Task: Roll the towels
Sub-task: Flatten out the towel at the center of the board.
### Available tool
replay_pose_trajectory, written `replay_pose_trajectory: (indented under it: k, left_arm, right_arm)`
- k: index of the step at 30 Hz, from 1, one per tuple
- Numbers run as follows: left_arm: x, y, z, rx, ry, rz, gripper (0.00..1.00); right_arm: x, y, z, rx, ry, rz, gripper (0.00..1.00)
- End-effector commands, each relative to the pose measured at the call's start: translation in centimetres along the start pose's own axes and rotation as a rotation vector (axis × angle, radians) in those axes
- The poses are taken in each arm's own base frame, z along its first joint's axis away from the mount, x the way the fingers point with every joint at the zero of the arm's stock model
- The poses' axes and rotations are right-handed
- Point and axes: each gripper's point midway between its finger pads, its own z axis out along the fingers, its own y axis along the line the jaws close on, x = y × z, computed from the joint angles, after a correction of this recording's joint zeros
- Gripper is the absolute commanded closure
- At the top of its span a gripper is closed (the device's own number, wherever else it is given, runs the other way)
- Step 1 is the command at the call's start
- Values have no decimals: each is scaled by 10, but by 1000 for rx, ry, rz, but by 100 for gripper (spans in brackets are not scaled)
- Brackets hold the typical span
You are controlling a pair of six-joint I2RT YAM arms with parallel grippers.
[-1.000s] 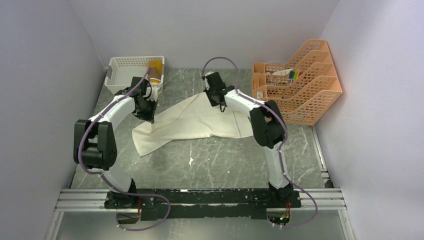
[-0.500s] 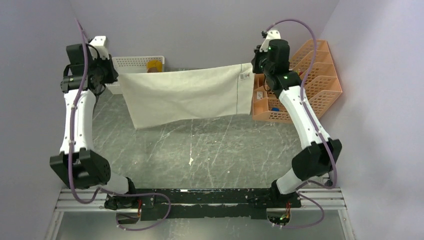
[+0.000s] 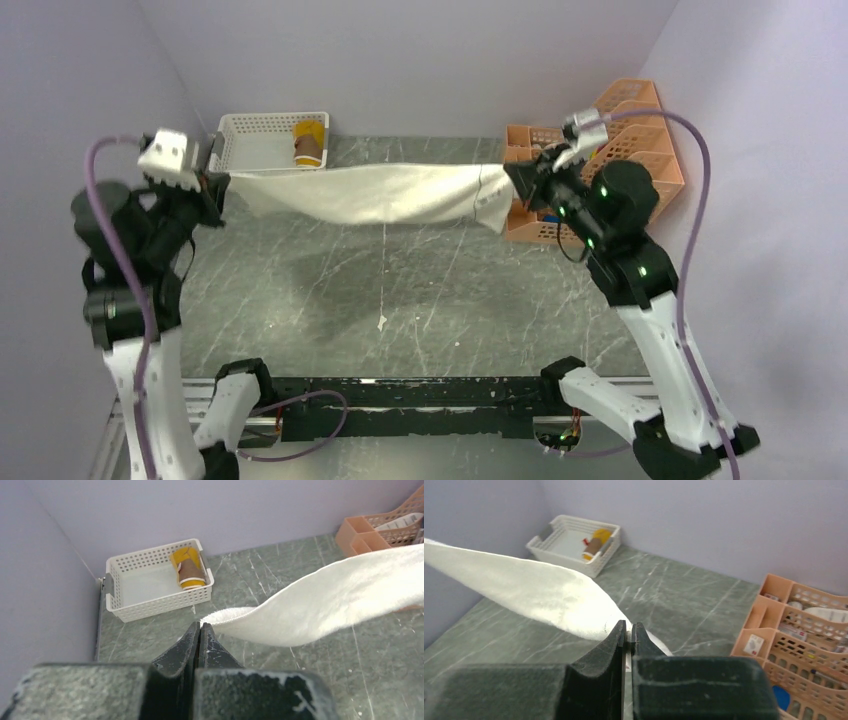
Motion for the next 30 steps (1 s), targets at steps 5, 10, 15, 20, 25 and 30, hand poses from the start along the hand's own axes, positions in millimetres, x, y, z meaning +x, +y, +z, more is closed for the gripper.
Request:
replay_pose_trajectory:
  k: [5,10,15,20,25,30]
  left_arm:
    - [42,-20,-60,-70,-5,-40,93]
    - [81,4,-45,-171,144,-61,93]
    - [134,22,-4,-181,339,-63,93]
    - [222,33,66,-95,590,-120,93]
    - [284,60,130,-78,801,-171,93]
    - [309,98,188,-86,859,-162,93]
  right_arm:
    - [52,21,-42,-81,77,21,100]
    - [77,15,-25,-46,120,72,100]
    - [129,2,28,15,244,117,100]
    - [185,-22,95,98,348,137,100]
    - [238,-52,156,137,447,151,100]
    - [256,-89,211,160,490,147,100]
